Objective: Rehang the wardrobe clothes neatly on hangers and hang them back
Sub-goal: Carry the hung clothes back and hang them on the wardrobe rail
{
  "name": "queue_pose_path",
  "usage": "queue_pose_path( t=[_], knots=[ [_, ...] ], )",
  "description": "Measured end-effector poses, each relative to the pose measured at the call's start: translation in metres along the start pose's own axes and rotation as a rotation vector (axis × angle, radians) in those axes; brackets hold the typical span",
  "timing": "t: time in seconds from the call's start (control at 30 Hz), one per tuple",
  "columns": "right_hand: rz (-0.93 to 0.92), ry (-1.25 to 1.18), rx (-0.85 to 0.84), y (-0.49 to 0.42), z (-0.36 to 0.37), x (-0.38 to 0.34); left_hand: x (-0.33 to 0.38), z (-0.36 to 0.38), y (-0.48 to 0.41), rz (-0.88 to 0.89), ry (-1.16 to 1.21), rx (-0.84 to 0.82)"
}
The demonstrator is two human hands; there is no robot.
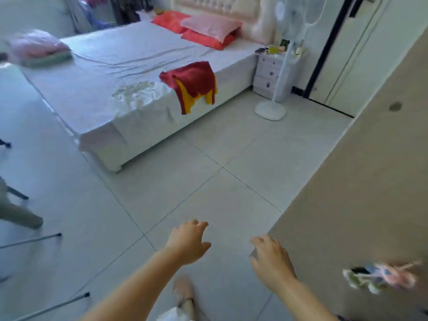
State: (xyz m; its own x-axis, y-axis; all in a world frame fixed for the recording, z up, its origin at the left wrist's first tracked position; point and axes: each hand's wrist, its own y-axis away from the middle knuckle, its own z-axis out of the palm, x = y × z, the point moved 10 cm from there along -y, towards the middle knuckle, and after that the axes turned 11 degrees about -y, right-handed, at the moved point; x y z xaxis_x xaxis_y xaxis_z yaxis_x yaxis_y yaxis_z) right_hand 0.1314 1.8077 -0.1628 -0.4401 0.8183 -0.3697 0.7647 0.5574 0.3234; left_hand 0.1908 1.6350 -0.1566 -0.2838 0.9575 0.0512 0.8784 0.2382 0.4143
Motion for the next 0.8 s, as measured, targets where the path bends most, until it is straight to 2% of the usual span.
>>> queue_pose_path(
  t=[0.37, 0.8],
  knots=[
    [-0.186, 0.079, -0.044, -0.191, -0.014, -0.149, -0.200, -0.044, -0.082, -0.216, 0.139, -0.001],
    [-0.271, 0.084, -0.127, -0.400, -0.035, -0.229, -0.319, -0.100, -0.225, -0.329, 0.199, -0.008]
  ],
)
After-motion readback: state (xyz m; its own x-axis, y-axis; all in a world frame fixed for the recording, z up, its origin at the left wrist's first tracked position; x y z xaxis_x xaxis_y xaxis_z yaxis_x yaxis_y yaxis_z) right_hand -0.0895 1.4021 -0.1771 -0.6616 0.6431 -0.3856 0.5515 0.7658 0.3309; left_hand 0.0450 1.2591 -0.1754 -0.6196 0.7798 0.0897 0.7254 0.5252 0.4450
